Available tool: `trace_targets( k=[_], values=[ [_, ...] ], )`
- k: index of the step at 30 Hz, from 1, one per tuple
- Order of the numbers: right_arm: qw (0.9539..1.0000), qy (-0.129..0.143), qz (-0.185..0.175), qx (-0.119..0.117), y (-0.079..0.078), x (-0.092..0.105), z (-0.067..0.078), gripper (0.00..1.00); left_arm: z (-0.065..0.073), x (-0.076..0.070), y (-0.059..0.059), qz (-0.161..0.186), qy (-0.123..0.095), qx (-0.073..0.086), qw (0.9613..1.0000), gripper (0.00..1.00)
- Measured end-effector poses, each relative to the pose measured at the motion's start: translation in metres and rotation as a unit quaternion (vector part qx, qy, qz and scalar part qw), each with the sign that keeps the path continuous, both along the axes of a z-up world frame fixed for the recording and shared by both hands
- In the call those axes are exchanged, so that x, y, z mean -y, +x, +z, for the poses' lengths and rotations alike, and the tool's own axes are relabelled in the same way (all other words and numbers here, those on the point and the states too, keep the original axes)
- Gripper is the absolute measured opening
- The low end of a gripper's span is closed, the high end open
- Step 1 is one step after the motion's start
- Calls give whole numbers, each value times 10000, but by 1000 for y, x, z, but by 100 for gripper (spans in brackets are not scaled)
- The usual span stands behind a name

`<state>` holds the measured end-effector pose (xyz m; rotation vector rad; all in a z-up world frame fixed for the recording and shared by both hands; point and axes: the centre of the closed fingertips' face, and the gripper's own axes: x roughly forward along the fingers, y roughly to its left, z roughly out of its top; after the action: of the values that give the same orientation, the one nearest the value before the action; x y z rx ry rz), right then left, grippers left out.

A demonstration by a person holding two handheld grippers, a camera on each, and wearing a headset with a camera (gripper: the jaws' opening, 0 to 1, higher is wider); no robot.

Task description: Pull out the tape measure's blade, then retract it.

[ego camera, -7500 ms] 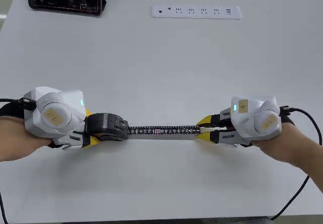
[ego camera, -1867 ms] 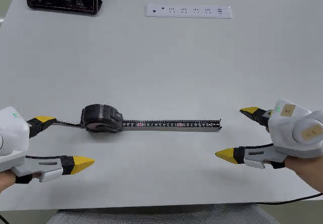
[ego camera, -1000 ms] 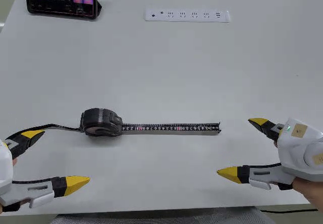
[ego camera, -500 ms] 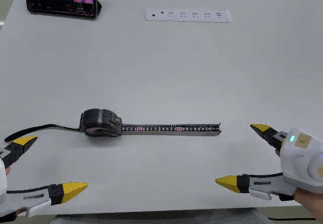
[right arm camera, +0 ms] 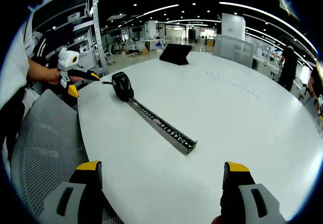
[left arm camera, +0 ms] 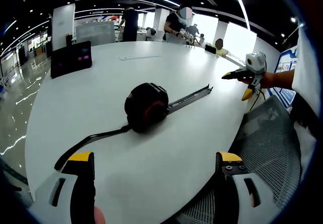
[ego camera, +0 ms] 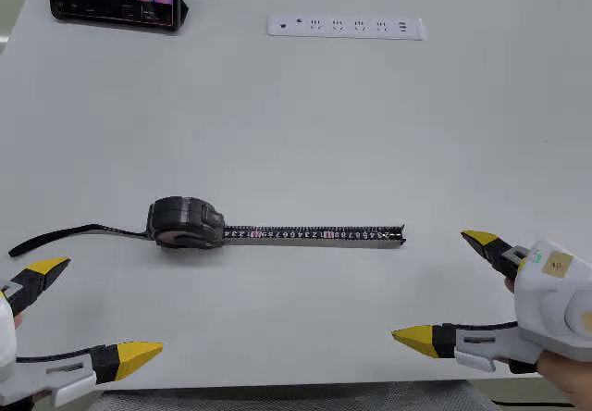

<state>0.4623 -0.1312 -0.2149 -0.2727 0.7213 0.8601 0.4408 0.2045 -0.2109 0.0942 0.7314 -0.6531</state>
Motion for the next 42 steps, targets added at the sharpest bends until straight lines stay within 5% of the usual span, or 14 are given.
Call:
trace_targets(
  k=[42],
  values=[
    [9999,-55,112,9,-4,0,4,99,4,4,1,-39,-45,38,10000,97]
  ],
)
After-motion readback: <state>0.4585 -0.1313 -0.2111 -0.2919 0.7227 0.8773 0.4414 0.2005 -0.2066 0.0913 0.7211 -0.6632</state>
